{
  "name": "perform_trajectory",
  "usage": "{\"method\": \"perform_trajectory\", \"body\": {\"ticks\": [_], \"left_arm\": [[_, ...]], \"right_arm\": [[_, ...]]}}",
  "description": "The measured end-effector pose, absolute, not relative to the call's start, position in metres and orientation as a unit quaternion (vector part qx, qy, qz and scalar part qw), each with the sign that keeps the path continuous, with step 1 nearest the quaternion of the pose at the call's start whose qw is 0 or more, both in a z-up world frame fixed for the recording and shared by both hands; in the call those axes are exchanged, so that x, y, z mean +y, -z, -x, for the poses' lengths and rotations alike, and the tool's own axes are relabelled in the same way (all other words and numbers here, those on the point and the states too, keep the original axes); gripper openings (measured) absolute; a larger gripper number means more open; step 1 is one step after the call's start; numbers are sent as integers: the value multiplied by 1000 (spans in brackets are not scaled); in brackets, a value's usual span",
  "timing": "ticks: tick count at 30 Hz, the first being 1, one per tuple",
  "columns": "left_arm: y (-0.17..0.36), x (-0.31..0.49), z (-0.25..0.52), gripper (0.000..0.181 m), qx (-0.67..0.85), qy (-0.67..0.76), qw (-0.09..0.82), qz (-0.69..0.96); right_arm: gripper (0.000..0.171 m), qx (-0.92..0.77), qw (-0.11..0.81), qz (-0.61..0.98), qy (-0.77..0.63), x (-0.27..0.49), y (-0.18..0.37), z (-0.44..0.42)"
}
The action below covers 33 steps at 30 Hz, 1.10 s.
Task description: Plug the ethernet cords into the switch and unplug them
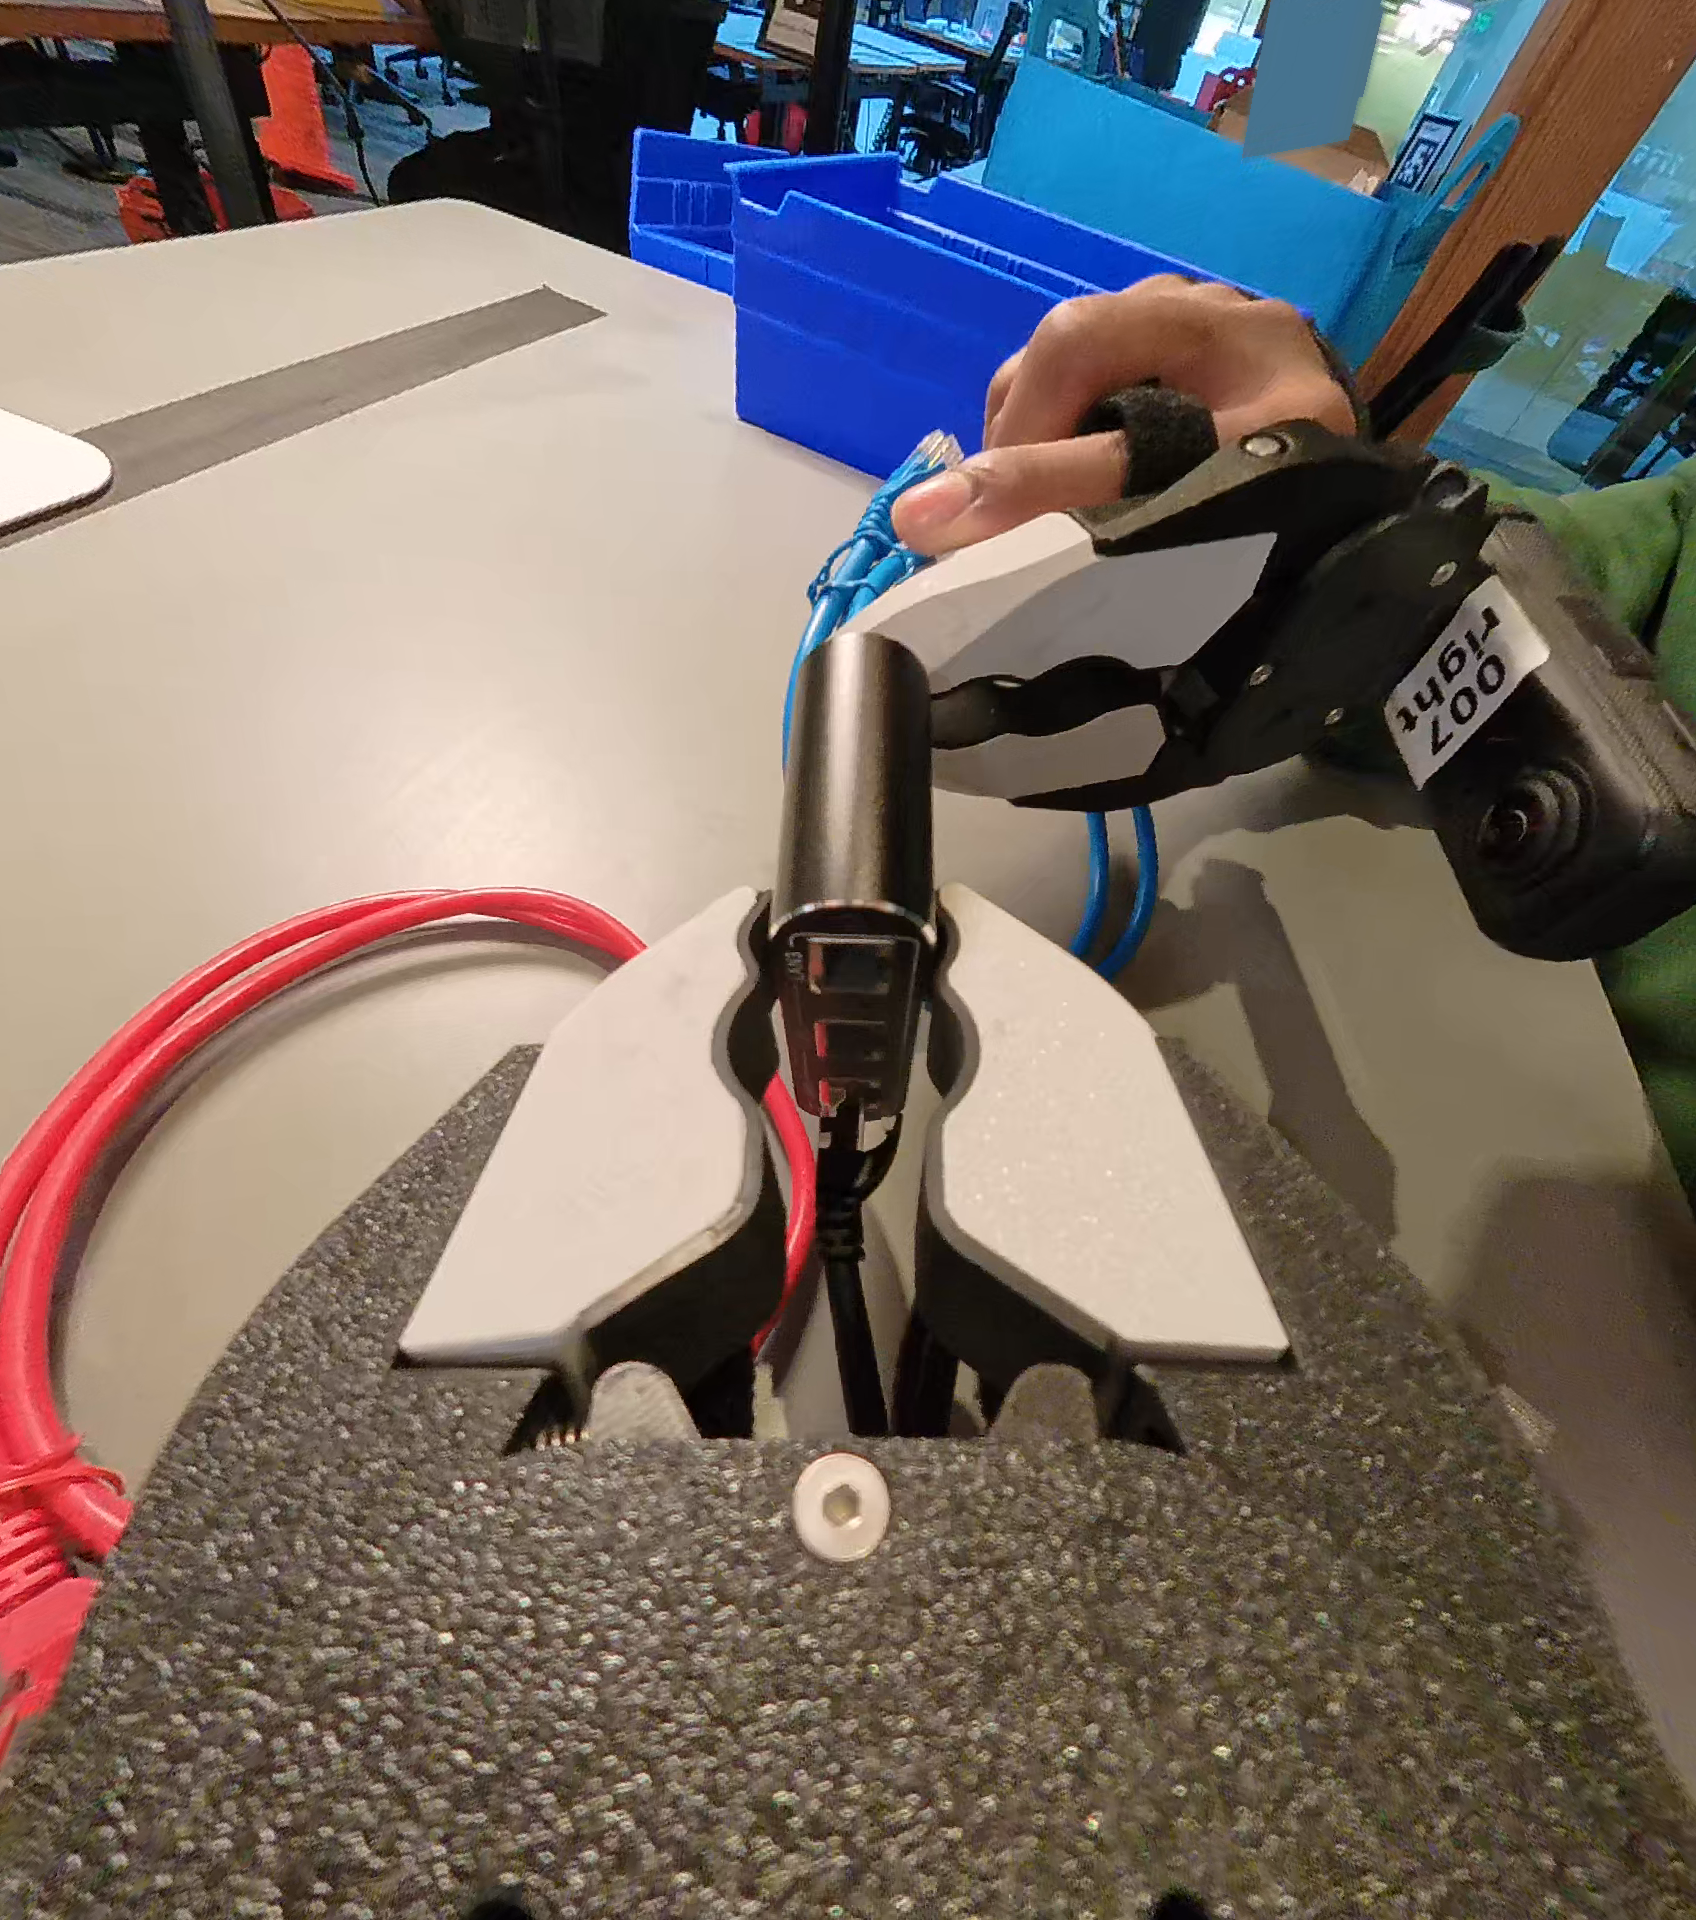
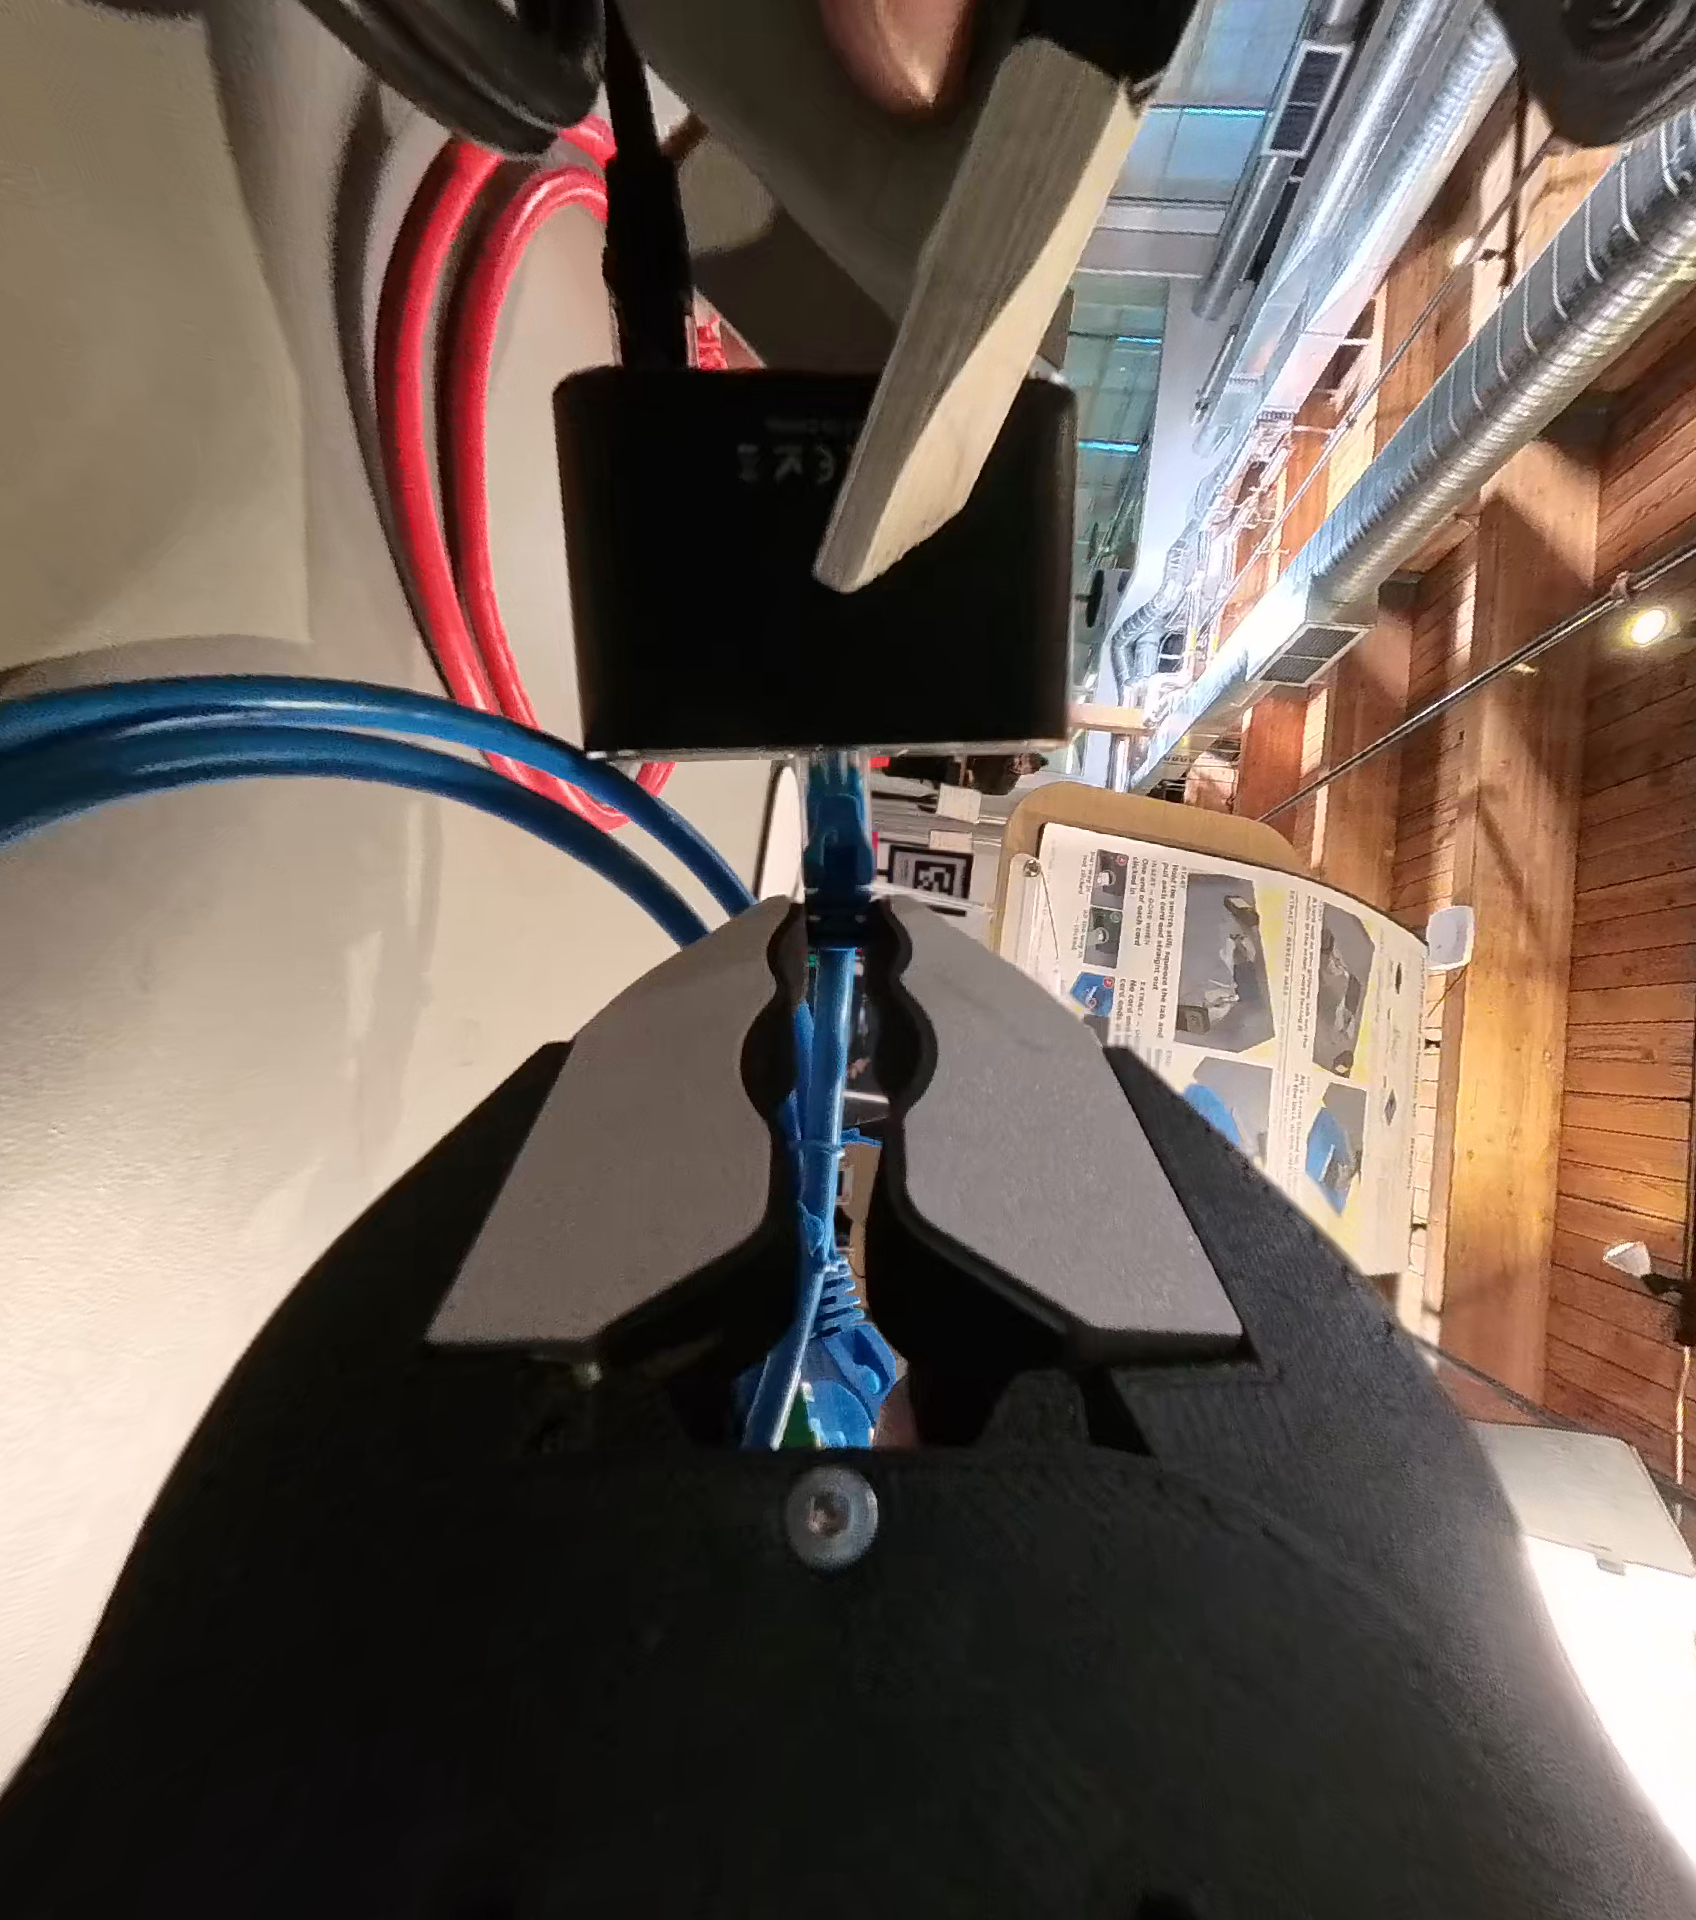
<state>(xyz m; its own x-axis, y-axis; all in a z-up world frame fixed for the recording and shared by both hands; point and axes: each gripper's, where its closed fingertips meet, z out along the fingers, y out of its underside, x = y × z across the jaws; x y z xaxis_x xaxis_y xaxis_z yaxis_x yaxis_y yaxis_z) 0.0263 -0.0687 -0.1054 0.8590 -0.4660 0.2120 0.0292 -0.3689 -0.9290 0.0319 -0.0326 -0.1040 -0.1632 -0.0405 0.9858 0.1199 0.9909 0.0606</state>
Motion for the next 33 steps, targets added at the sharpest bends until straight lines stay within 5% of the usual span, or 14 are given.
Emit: {"method": "perform_trajectory", "body": {"ticks": [17,25,33], "left_arm": [[100,-68,-28,26,133,233,543,796],[63,-76,44,41,41,211,626,750],[111,-79,109,45,-25,82,551,830]], "right_arm": [[10,-768,637,66,-17,-33,105,-35],[11,-830,538,128,-74,-4,143,-46],[17,-853,449,218,-152,8,154,-56]]}}
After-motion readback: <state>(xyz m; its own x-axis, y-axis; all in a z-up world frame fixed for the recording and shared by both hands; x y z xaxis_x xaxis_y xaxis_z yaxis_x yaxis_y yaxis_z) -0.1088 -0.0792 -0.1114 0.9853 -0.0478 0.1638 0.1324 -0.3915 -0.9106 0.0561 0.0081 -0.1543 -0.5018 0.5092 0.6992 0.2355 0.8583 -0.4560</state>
